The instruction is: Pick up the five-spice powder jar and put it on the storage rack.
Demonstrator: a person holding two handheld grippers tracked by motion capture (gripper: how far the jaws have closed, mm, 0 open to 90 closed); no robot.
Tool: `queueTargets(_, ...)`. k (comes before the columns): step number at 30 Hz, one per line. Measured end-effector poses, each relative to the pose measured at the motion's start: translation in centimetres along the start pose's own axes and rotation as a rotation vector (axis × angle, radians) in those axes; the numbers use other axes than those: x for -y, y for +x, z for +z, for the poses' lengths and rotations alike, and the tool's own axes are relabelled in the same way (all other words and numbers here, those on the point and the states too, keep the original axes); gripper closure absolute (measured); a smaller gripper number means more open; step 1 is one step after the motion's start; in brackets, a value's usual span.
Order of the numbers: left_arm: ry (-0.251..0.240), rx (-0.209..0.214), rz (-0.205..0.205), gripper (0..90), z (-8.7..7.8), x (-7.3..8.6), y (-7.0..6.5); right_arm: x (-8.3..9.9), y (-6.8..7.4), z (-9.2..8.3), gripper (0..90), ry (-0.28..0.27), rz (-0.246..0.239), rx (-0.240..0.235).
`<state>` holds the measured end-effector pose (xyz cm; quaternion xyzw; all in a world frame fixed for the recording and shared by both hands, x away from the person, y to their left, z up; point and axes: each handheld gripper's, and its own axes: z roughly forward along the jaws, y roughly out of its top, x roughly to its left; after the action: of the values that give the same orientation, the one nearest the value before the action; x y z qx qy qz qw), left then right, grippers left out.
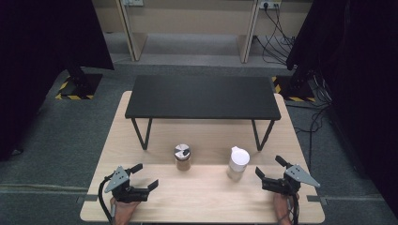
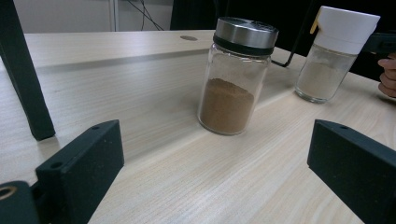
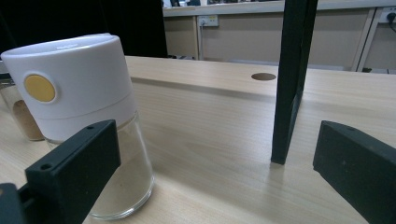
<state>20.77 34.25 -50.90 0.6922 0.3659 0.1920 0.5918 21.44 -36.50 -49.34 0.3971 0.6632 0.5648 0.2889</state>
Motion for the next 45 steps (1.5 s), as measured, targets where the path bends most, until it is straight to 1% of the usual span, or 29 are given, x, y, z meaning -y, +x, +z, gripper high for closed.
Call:
queueTargets(19, -0.003, 0.000, -0.001, 3.1, -0.03, 0.06, -0.01, 0.08, -0.06, -0.03, 0.7, -0.005, 0.005, -0.001)
queueTargets(31, -0.033, 0.004, -0.012, 3.1, -0.18, 0.42, 0.11, 0.08, -0.06, -0.03, 0.7, -0.005, 0.005, 0.000)
queueTargets(38, -0.038, -0.001, 0.001, 3.2, -0.07, 0.17, -0.13, 0.13, -0.11, -0.05, 0.7, -0.008, 0.009, 0.000)
queueTargets(40, -0.045, -0.008, 0.007, 3.0, -0.15, 0.05, -0.27, 0.09, -0.05, -0.04, 0.7, -0.006, 0.007, 0.002)
queueTargets(43, -0.060, -0.004, 0.000, 2.8, -0.18, 0.04, -0.31, 0.02, 0.01, -0.01, 0.7, -0.002, 0.002, 0.002)
queueTargets(45, -0.064, -0.002, 0.005, 2.8, 0.00, -0.12, -0.48, 0.05, 0.00, -0.03, 0.7, -0.004, 0.004, 0.003)
